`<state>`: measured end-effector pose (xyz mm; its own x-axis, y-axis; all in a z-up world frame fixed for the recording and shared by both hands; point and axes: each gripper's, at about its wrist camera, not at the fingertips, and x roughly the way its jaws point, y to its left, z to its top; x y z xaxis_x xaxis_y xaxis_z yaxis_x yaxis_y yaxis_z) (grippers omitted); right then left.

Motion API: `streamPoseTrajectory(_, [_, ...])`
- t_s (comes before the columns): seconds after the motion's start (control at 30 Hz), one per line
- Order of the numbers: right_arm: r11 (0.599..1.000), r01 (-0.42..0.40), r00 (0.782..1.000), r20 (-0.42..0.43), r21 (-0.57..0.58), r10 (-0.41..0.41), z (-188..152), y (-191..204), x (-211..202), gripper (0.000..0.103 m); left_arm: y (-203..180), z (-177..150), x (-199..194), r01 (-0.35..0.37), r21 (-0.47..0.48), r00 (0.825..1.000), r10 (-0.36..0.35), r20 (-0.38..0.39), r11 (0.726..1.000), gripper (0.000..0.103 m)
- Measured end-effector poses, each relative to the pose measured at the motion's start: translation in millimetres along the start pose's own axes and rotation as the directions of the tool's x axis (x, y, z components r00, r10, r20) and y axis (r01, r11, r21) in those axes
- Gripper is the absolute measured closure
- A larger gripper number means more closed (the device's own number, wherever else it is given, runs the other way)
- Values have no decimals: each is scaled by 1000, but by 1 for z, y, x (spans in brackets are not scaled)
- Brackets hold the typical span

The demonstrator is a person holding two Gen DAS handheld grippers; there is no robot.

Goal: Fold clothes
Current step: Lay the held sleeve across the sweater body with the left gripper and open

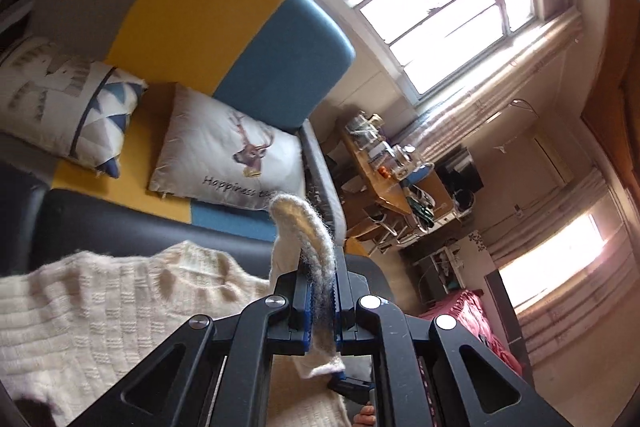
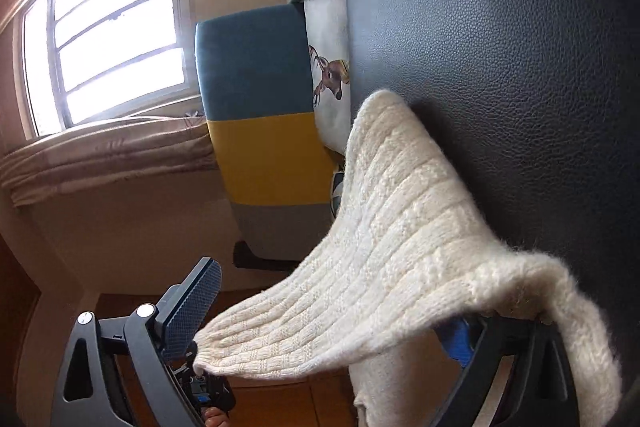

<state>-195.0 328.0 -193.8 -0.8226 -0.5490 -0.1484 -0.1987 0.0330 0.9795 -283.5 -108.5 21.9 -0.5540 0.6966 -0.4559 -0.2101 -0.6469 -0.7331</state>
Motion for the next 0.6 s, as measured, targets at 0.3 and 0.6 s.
streamPoseTrajectory(0.3, [988,104,994,-30,-117,-109,-4,6,15,5,136,-66,22,-242,-87,956,222,-190,966,96])
streamPoseTrajectory(0.6, [929,245,962,-52,-277,-269,-13,13,15,5,183,-106,18,-314,-84,924,284,-258,946,95])
